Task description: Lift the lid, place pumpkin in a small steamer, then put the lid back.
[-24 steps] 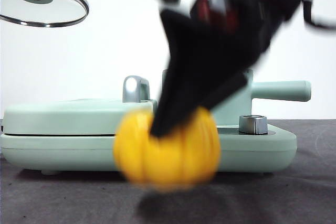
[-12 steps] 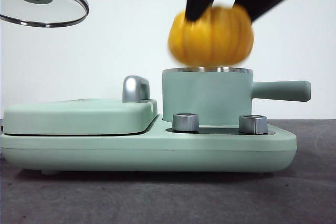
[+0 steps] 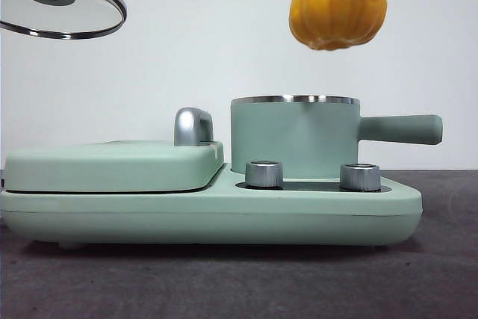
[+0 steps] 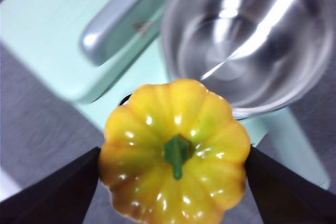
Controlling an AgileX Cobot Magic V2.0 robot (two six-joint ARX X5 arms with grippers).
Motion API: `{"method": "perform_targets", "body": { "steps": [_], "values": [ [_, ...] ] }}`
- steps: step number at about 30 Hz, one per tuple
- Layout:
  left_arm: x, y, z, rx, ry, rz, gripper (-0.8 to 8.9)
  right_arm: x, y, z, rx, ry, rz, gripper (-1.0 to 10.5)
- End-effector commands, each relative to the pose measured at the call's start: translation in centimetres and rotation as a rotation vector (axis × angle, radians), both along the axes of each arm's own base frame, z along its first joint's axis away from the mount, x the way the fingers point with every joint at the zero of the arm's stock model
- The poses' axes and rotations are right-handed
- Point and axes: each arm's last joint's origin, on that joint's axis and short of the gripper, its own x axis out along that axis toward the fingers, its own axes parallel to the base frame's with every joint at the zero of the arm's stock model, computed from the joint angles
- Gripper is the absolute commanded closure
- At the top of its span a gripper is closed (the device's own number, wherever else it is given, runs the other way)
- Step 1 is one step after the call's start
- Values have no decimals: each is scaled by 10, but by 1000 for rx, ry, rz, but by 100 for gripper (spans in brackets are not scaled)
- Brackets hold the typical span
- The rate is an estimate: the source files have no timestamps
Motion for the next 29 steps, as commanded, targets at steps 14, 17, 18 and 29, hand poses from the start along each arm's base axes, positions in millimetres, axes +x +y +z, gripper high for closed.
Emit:
{"method": "perform_targets", "body": {
  "steps": [14, 17, 18, 29],
  "values": [
    [1, 0, 9, -7, -51, -5, 803, 102, 25, -29, -75, 27, -30, 573],
    [1, 0, 9, -7, -50, -5, 803, 115, 31, -40, -74, 20, -29, 573],
    [1, 0, 9, -7, -50, -5, 803, 119, 33, -44, -73, 17, -27, 573],
    [1, -1, 8, -6, -49, -5, 803, 145, 48, -83, -73, 49, -1, 573]
  ]
}}
